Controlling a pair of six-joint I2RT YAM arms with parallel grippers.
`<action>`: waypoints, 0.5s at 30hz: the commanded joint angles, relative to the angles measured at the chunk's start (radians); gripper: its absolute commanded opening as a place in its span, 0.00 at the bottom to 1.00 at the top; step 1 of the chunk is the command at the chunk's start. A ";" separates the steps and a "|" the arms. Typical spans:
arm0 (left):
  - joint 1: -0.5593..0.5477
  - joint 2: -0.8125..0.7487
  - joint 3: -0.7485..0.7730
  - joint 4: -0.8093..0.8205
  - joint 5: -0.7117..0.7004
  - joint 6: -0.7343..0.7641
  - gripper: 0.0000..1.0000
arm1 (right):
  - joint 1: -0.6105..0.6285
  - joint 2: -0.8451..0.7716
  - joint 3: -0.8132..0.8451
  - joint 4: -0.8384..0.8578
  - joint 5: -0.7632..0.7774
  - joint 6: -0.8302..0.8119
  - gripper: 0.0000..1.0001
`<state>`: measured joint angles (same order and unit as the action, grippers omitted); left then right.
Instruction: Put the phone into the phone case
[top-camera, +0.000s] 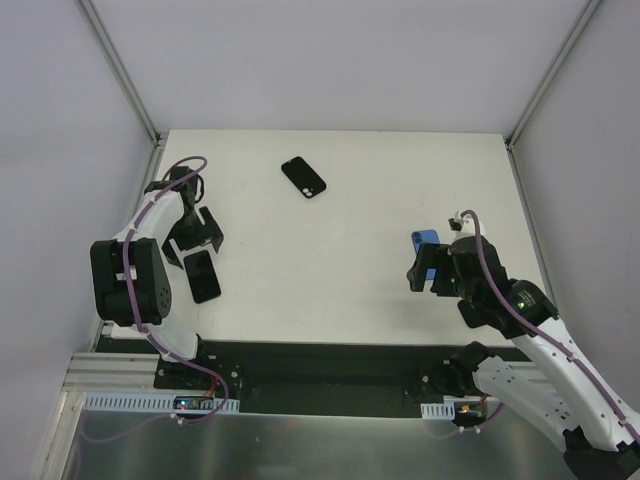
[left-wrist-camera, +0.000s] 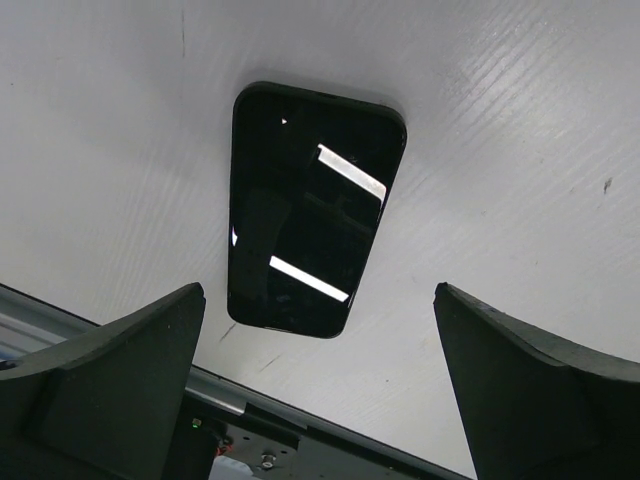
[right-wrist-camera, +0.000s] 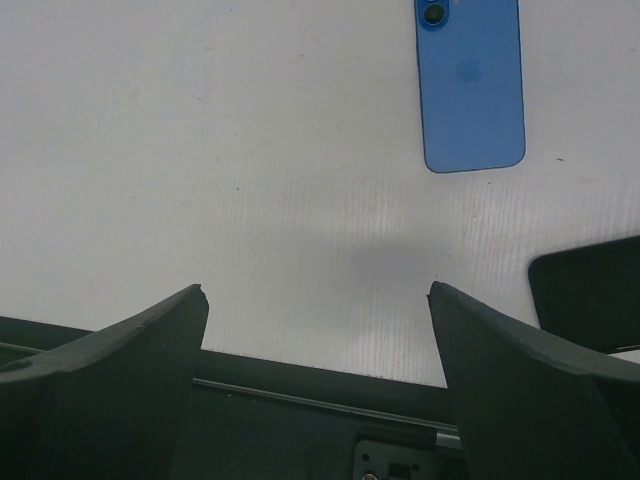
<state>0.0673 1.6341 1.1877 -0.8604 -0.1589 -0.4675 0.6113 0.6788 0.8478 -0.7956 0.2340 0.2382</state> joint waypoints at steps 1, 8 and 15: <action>0.020 0.004 -0.026 0.024 0.062 0.018 0.98 | 0.004 0.013 0.007 0.033 0.005 -0.020 0.95; 0.034 -0.065 -0.065 0.069 0.123 0.023 0.93 | -0.050 0.145 0.056 0.010 0.234 0.053 0.96; 0.034 -0.262 -0.166 0.165 0.274 0.070 0.93 | -0.272 0.365 0.135 0.064 0.140 0.051 0.99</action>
<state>0.0937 1.4948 1.0630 -0.7563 -0.0029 -0.4484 0.4286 0.9730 0.9195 -0.7815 0.3752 0.2962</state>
